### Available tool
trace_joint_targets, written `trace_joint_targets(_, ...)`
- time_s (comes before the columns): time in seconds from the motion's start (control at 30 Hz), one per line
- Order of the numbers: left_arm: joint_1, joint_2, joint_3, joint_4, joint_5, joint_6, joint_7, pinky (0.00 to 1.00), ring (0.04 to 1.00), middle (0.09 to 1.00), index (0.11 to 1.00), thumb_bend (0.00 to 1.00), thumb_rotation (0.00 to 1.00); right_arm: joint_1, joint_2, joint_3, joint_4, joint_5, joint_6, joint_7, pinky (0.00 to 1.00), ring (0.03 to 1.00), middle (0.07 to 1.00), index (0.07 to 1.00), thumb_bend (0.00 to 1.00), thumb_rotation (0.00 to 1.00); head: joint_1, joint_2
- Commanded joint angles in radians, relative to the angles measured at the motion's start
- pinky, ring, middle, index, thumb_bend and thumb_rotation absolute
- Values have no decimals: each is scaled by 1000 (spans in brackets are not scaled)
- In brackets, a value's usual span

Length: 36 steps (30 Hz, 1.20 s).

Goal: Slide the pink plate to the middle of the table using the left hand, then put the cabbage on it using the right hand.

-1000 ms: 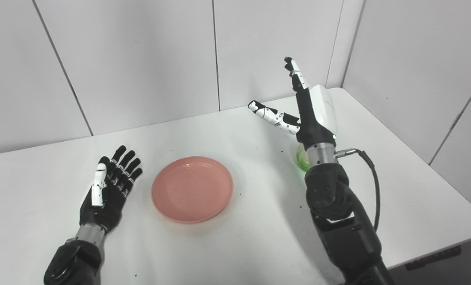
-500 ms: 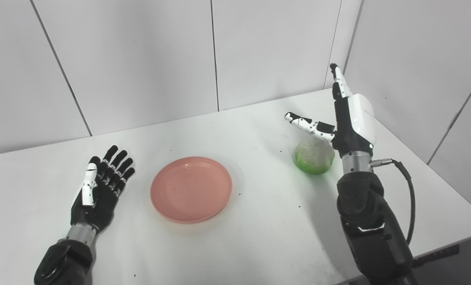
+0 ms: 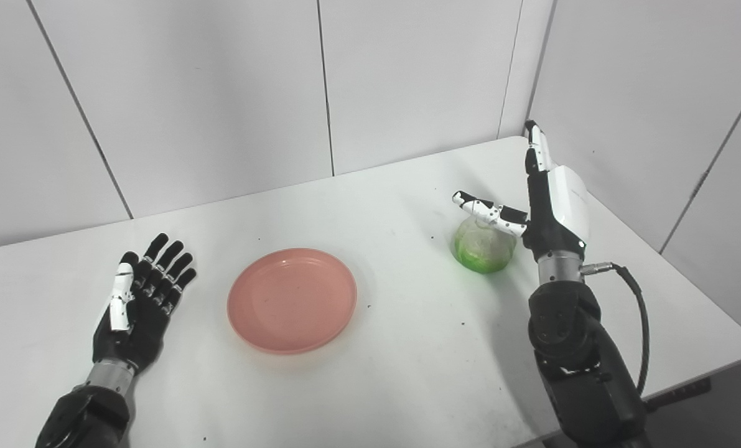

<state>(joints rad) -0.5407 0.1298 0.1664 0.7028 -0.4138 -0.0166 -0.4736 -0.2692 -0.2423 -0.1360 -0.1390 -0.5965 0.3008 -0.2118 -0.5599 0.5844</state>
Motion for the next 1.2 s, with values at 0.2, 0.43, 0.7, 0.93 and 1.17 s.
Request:
trace_joint_targets(0.2, 31, 29, 7, 49, 2, 59, -2, 944, 938, 942, 938, 450, 1000, -20, -28, -9, 90, 36, -36, -24, 783, 933, 1000, 1000, 1000, 605, -7, 15)
trace_joint_targets(0.43, 34, 33, 12, 39, 5, 71, 4, 934, 932, 938, 932, 449, 1000, -35, -58, -9, 161, 84, -31, -11, 815, 957, 1000, 1000, 1000, 581, -12, 26)
trace_joint_targets(0.7, 33, 38, 10, 41, 11, 70, 5, 930, 931, 937, 927, 459, 1000, -47, -93, -2, 198, 105, -24, -6, 822, 961, 1000, 1000, 1000, 576, -23, 36)
trace_joint_targets(0.93, 34, 39, 13, 39, 4, 79, 3, 938, 933, 939, 931, 460, 1000, -56, -108, 8, 211, 118, -9, 8, 825, 960, 1000, 1000, 1000, 591, -27, 42)
trace_joint_targets(1.17, 36, 42, 13, 33, 4, 89, -2, 942, 944, 951, 941, 456, 1000, -68, -122, 23, 240, 141, -22, 39, 809, 945, 1000, 1000, 1000, 609, -30, 51)
